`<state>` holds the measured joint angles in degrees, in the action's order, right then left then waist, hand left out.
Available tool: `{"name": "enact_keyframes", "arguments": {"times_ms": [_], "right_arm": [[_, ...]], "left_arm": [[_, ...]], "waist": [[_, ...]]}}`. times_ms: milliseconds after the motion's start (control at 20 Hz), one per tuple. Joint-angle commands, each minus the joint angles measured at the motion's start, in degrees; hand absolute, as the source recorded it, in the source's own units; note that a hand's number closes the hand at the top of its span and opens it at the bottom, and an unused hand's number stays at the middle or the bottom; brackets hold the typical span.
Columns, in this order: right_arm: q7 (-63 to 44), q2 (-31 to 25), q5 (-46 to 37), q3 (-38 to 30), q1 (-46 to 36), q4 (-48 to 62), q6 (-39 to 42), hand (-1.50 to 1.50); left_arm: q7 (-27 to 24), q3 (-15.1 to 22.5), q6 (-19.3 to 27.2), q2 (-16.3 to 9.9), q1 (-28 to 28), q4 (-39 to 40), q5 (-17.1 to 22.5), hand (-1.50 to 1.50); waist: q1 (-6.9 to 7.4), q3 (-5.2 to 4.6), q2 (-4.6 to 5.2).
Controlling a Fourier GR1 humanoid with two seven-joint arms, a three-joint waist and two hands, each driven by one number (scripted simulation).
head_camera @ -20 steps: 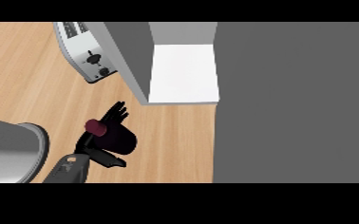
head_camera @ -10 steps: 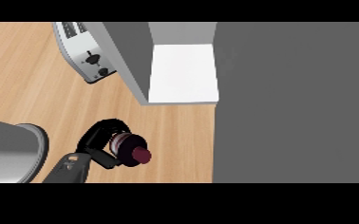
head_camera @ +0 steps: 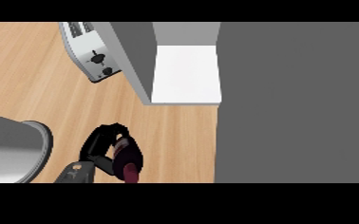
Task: Pick up the wine, place it into the cabinet and close the cabinet
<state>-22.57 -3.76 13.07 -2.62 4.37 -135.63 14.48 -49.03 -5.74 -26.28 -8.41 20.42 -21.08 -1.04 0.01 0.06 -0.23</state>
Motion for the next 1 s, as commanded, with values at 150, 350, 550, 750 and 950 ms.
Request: {"name": "enact_keyframes", "arguments": {"times_ms": [150,350,550,750,950], "right_arm": [[0.1,-0.7,0.2,-2.1,-0.5,2.3,-0.2,-1.50],[-1.0,-1.3,1.1,-1.9,-0.3,0.6,0.3,-1.50],[1.3,0.9,0.5,-0.3,1.8,0.2,0.5,-1.50],[-0.5,1.9,-2.5,2.4,2.3,-3.0,-0.9,-1.50],[4.4,2.8,-3.4,3.2,6.9,-1.7,1.8,-1.50]], "left_arm": [[-11.1,-5.0,4.8,3.2,-14.3,-3.6,5.4,1.50],[-8.6,-3.7,1.9,4.8,-19.0,-13.0,7.6,1.50],[-5.1,-1.5,1.3,6.8,-21.6,-21.5,9.3,1.50],[0.5,4.1,3.2,8.3,-30.4,-37.5,12.9,1.50],[10.7,7.9,6.4,8.4,-33.8,-51.3,16.8,1.50]], "waist": [[1.59,-0.05,0.16],[1.27,0.04,-0.11],[0.46,0.00,0.04],[0.71,0.02,-0.08],[0.15,0.01,0.05]]}}
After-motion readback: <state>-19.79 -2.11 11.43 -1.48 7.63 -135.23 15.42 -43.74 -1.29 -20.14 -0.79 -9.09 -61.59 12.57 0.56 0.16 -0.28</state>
